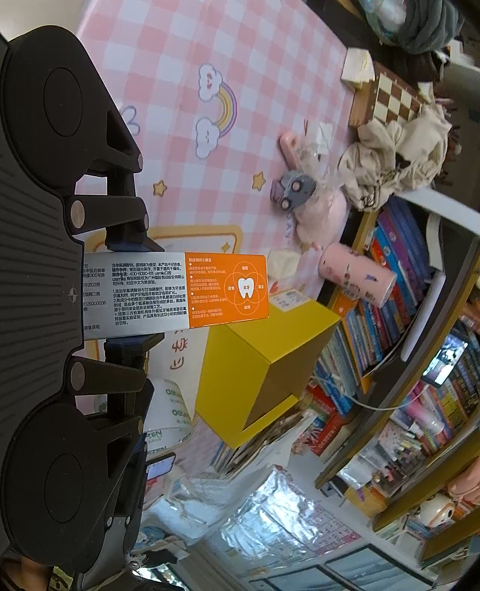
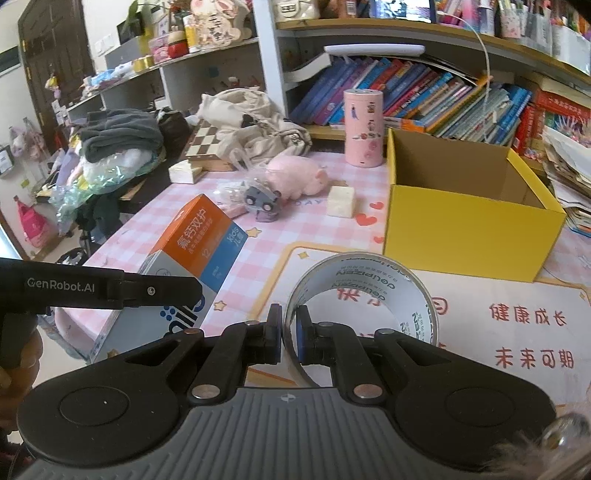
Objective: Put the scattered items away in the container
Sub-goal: 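Lift the tape roll and usmile box and carry both over the yellow box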
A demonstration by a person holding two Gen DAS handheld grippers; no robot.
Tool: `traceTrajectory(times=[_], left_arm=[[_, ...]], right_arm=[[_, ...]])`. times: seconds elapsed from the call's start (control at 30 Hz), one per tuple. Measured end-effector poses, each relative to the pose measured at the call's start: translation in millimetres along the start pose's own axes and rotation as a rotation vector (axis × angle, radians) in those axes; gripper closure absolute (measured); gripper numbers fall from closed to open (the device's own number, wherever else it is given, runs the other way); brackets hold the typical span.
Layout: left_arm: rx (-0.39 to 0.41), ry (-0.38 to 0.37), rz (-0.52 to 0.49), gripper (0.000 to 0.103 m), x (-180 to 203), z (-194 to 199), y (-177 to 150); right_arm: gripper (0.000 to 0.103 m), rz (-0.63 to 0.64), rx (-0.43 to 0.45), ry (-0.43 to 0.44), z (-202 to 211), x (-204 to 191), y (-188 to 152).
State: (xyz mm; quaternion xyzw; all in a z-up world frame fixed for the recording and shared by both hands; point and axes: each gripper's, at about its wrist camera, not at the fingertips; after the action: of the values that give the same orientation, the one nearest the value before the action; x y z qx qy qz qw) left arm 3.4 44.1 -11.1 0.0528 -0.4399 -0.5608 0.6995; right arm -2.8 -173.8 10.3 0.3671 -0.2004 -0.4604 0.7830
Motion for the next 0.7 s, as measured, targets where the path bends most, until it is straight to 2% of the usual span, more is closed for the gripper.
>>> traceTrajectory(times=[0.7], left_arm=[[-0.095,-0.035,-0.071,0.064,57,-76,10]], right_arm=[[0.096,-0.086,-0.034,-0.064,-5,85,-6]])
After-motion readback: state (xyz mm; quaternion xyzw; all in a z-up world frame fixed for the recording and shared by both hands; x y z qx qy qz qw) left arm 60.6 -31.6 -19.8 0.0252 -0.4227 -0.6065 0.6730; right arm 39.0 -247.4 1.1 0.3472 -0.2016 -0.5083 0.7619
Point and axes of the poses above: each gripper's, at about its wrist camera, not at the fingertips, and z roughly against the way its jaws point, x to its right, y to its top, and after that the axes turned 8 degrees about z, right-handed
